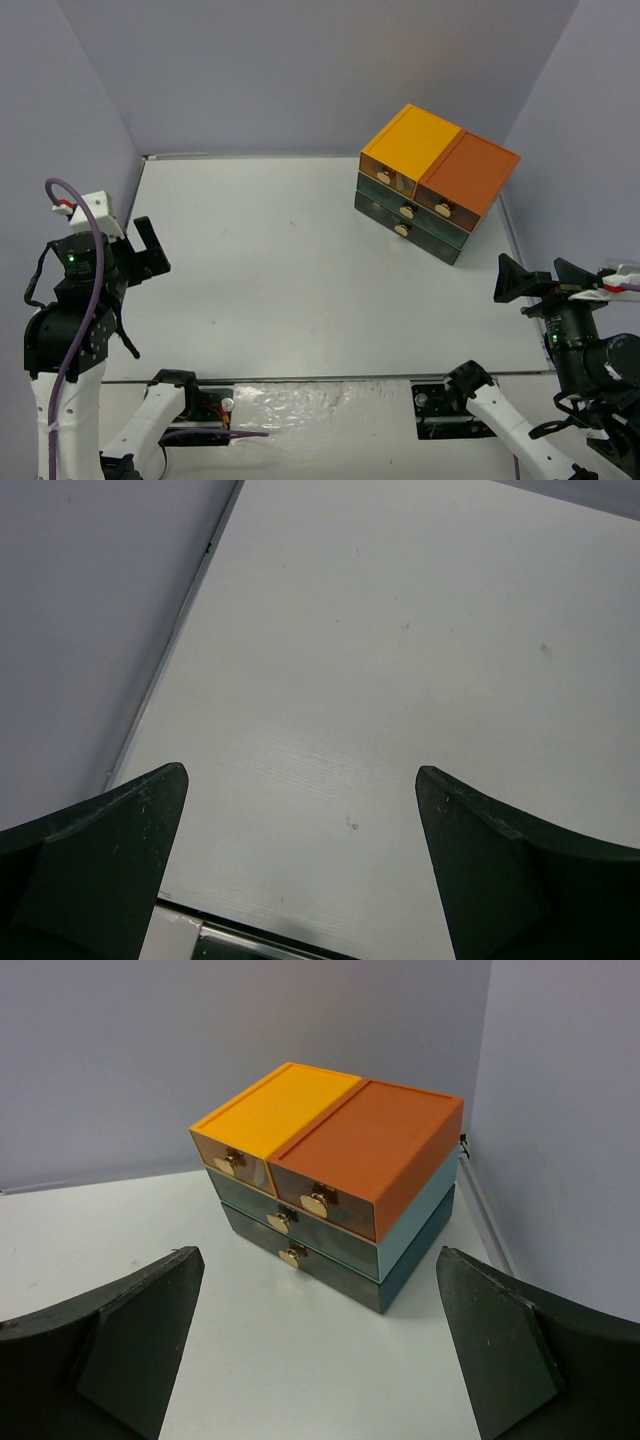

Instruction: Organize the makeup

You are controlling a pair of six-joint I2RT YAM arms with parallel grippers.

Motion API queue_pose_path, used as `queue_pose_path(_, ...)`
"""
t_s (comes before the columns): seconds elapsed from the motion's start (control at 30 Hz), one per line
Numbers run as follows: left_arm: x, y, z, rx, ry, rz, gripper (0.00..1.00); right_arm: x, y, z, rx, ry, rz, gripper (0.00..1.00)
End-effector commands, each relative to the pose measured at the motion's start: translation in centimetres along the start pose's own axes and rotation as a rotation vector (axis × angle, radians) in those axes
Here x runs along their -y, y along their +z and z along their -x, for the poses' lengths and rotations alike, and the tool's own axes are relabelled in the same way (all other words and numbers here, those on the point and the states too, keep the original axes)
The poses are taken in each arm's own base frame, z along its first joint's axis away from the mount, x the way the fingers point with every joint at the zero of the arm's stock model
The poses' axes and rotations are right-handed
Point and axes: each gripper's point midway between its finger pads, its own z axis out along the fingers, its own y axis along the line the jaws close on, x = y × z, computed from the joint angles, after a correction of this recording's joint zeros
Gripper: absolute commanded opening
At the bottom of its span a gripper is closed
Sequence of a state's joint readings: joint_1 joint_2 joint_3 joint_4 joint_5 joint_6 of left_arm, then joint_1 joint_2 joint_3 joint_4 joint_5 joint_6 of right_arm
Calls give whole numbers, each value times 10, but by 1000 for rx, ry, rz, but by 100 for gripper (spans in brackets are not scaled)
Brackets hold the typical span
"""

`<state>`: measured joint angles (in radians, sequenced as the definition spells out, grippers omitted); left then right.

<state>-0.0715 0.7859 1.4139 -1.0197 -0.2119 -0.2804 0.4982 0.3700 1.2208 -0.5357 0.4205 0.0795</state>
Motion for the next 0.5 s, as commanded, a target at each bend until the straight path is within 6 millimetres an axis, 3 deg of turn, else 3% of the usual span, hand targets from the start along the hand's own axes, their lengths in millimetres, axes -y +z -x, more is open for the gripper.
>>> queue_pose_path(0.0,-8,-10,7,52,-20,27,97,2,-6,12,51,42,17,100)
queue_pose_path(0.47,-5,-12,-1,29,-54,10,97,-9,-3,14,37,35,85,100)
